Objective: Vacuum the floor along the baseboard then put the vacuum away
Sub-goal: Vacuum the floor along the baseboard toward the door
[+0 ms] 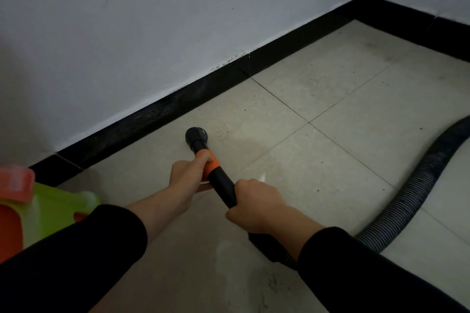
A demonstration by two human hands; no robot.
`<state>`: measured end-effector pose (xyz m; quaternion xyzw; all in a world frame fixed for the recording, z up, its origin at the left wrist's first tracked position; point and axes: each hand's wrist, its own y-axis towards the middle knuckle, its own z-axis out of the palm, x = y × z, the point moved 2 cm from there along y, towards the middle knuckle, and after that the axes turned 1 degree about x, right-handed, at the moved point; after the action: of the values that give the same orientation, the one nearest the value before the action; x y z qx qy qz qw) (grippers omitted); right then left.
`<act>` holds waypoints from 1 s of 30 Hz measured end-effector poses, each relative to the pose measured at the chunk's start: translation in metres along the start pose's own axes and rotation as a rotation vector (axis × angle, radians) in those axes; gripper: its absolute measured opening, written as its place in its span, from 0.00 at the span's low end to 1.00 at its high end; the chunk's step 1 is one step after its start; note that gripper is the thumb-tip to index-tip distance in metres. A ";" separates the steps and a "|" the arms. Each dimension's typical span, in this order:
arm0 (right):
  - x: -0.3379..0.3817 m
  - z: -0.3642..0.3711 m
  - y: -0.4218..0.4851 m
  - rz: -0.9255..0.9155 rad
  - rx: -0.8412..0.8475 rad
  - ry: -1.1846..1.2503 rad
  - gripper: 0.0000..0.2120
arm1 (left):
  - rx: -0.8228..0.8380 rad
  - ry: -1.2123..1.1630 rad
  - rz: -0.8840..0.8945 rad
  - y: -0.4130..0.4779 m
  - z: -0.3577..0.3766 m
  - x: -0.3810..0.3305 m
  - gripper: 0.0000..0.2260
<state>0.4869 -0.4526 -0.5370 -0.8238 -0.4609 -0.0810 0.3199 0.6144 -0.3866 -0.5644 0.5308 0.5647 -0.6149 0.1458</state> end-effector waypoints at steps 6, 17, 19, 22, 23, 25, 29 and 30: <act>-0.011 -0.004 -0.008 0.028 -0.010 0.013 0.11 | 0.025 0.013 0.003 -0.006 0.013 -0.002 0.14; -0.033 -0.006 -0.018 0.097 -0.016 0.039 0.11 | 0.078 0.019 0.010 -0.013 0.039 -0.002 0.15; -0.036 -0.007 -0.019 0.104 -0.019 0.050 0.11 | 0.084 0.026 0.013 -0.014 0.043 -0.003 0.16; -0.040 -0.008 -0.020 0.116 -0.017 0.055 0.11 | 0.086 0.028 0.020 -0.014 0.049 -0.004 0.16; -0.042 -0.009 -0.020 0.121 -0.020 0.058 0.12 | 0.087 0.026 0.024 -0.015 0.051 -0.004 0.15; -0.046 -0.010 -0.020 0.135 -0.034 0.065 0.12 | 0.095 0.025 0.032 -0.016 0.056 -0.005 0.13; -0.054 -0.014 -0.021 0.169 -0.055 0.070 0.12 | 0.110 0.015 0.053 -0.019 0.068 -0.009 0.10; -0.056 -0.015 -0.020 0.176 -0.059 0.073 0.12 | 0.112 0.008 0.055 -0.019 0.071 -0.010 0.10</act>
<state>0.4413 -0.4938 -0.5404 -0.8666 -0.3724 -0.0958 0.3180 0.5686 -0.4452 -0.5605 0.5559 0.5153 -0.6390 0.1305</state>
